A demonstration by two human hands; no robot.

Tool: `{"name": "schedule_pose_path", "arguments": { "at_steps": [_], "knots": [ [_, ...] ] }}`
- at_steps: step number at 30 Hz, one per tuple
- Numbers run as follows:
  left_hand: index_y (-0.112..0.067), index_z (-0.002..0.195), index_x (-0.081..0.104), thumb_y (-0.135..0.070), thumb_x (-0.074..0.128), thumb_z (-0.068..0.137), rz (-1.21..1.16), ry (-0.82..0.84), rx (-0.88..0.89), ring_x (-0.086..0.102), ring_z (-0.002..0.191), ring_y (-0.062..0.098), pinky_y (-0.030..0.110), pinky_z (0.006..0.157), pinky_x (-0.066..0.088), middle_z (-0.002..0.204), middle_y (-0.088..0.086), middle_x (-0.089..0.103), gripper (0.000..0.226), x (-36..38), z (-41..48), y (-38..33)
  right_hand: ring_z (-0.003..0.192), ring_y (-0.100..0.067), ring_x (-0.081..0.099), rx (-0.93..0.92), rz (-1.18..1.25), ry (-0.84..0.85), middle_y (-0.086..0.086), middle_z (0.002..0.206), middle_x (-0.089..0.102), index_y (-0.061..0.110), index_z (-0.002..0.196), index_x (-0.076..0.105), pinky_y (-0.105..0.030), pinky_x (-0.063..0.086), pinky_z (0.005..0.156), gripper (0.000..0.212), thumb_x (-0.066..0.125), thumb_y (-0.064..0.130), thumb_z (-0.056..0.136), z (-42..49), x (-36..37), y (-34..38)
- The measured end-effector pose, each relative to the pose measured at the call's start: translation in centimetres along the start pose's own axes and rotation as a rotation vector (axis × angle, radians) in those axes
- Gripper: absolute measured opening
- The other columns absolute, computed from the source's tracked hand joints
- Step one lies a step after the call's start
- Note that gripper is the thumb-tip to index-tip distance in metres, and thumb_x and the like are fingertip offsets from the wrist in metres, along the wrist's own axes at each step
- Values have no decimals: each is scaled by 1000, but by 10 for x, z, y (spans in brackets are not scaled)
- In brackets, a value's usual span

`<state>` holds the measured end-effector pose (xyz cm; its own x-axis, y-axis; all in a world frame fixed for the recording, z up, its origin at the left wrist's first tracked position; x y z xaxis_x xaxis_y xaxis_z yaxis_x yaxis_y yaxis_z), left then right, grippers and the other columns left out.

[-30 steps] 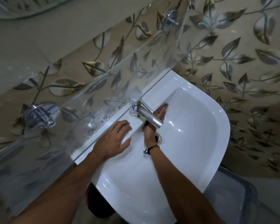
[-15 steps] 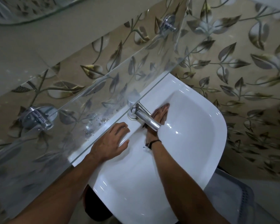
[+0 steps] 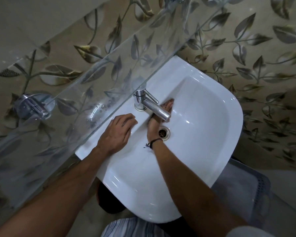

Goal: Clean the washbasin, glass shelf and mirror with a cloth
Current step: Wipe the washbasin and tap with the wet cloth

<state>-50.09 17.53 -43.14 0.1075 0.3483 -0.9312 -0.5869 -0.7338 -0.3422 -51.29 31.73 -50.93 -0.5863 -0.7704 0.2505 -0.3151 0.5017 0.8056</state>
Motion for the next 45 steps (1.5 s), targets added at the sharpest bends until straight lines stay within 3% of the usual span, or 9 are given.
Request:
{"name": "schedule_pose_path", "arguments": {
  "at_steps": [5,9,11,14,19,26,29,34,45],
  "knots": [
    [-16,129,60,-8,48,98,26,5,10,49,126,28,40,105,41,139,4,53,34,1,0,0,144,-1,17,-153,-152,-27,11,158,10,11,158,7,-9,12,116,53,24,25,110,-48,7,1],
    [-16,128,60,-9,47,98,34,-13,13,50,126,28,39,105,41,139,4,53,33,1,-1,0,145,-26,36,-69,-230,28,-11,159,31,10,155,25,-44,29,121,62,27,47,106,-3,-4,-20],
    [-15,127,60,-9,46,97,28,-13,19,50,124,28,38,105,41,139,4,54,33,0,-1,-1,132,-20,46,-42,-235,38,-2,147,45,15,151,35,-40,34,116,61,33,54,104,20,-12,-13],
    [-15,126,61,-7,48,98,23,-13,13,50,123,28,39,104,41,138,4,54,32,0,0,-1,118,-11,38,-114,-45,-58,4,128,40,8,149,29,-26,29,114,42,32,21,110,15,-12,21],
    [-15,128,60,-8,46,97,40,-14,36,50,124,30,42,104,42,139,5,53,35,2,1,0,147,-13,33,-75,-63,-74,6,161,31,34,156,23,-45,26,122,85,33,82,87,9,-8,-38],
    [-15,127,60,-9,47,96,44,-19,31,51,124,30,41,104,42,138,6,54,34,3,0,0,151,-4,-10,-128,-288,87,19,158,-22,27,156,-15,-36,0,127,63,20,46,106,-62,7,-46],
    [-14,127,61,-5,51,96,51,-28,33,51,124,30,39,104,41,138,6,55,34,1,-1,1,153,-12,-2,-218,-333,38,7,161,-8,9,156,-6,-23,-2,122,56,24,20,110,-38,2,-29],
    [-13,126,61,-5,50,100,31,-31,29,51,125,29,38,107,39,138,7,55,30,1,-1,0,143,1,12,-144,-199,-20,8,162,5,10,159,1,-12,6,115,55,23,25,111,-21,0,-11],
    [-13,121,64,-17,46,107,-35,-82,40,52,121,26,37,103,41,131,4,57,23,-5,0,-5,154,-30,-11,-37,-825,381,-23,164,-13,-7,153,-9,-35,-7,125,61,10,30,109,-108,0,-89]
  ]
}}
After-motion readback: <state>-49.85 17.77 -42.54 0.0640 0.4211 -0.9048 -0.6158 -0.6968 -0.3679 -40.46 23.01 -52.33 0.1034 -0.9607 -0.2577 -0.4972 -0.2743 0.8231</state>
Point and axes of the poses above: each hand's wrist, its own z-axis towards the middle knuckle, its own x-axis out of the palm, y = z × x, the point moved 6 cm from there along z, towards the middle knuckle
